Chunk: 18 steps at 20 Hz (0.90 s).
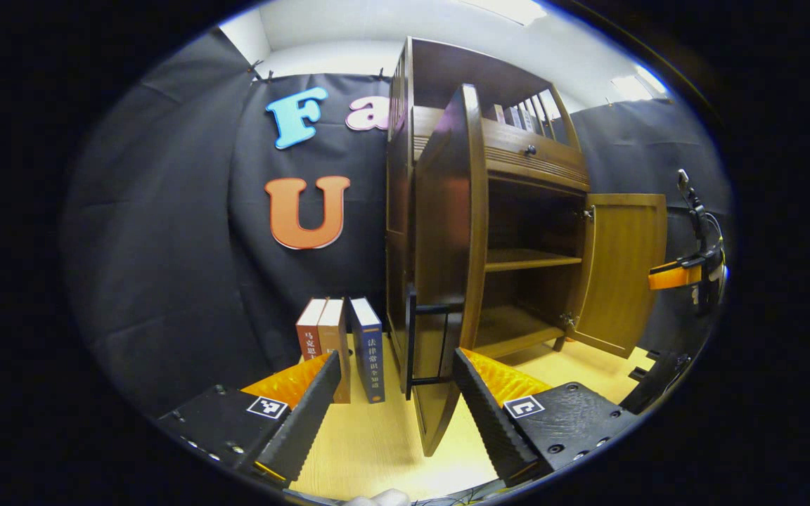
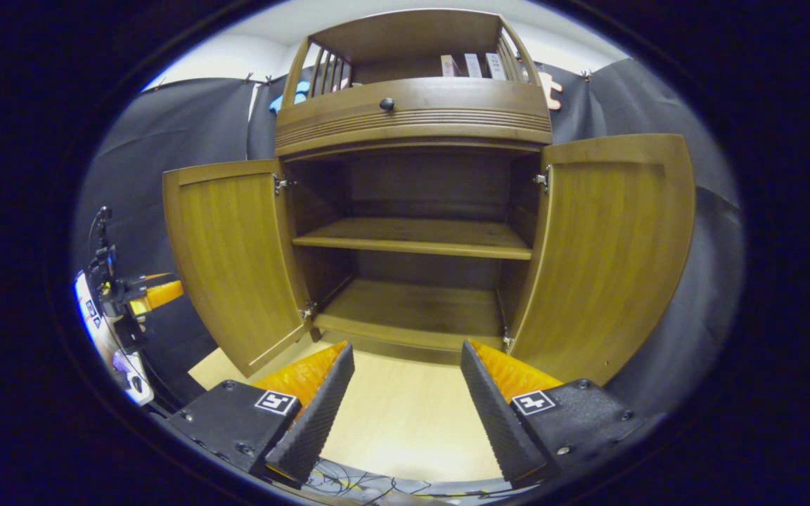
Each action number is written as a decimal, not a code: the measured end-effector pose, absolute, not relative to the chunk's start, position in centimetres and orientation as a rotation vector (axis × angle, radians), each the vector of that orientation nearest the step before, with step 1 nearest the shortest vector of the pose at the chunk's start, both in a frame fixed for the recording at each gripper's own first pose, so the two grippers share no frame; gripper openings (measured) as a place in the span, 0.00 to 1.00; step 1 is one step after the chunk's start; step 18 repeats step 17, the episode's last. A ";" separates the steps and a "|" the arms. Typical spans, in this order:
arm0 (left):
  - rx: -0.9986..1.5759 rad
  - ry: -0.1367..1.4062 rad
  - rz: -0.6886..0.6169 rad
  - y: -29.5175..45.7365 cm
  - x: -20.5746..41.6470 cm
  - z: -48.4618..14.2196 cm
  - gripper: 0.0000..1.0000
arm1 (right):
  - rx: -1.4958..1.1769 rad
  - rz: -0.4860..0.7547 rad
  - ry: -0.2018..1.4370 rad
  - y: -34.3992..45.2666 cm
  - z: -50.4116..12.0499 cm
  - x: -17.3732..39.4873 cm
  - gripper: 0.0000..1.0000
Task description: Open the right door of the double-door shoe cabinet with the right hand, and open the left door with the left hand.
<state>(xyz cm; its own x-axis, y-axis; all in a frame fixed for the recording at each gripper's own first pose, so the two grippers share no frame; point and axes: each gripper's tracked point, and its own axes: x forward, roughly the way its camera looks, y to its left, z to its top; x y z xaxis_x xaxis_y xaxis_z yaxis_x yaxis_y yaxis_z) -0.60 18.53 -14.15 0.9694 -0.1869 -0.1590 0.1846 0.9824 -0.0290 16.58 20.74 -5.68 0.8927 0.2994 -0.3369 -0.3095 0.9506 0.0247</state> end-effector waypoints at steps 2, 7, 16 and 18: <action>-0.013 0.137 -0.117 18.2 -1.0 -12.2 0.95 | -0.028 0.317 0.327 20.6 -5.3 16.8 0.96; -0.041 0.084 -0.092 13.3 -1.5 -7.4 0.95 | 0.000 0.314 0.282 20.3 -3.7 17.1 0.96; -0.103 0.060 -0.029 7.9 -0.4 -3.3 0.95 | 0.029 0.239 0.213 18.2 -1.4 16.9 0.97; -0.100 0.059 -0.020 7.3 -0.5 -3.2 1.00 | 0.031 0.228 0.208 17.8 -1.3 16.9 0.96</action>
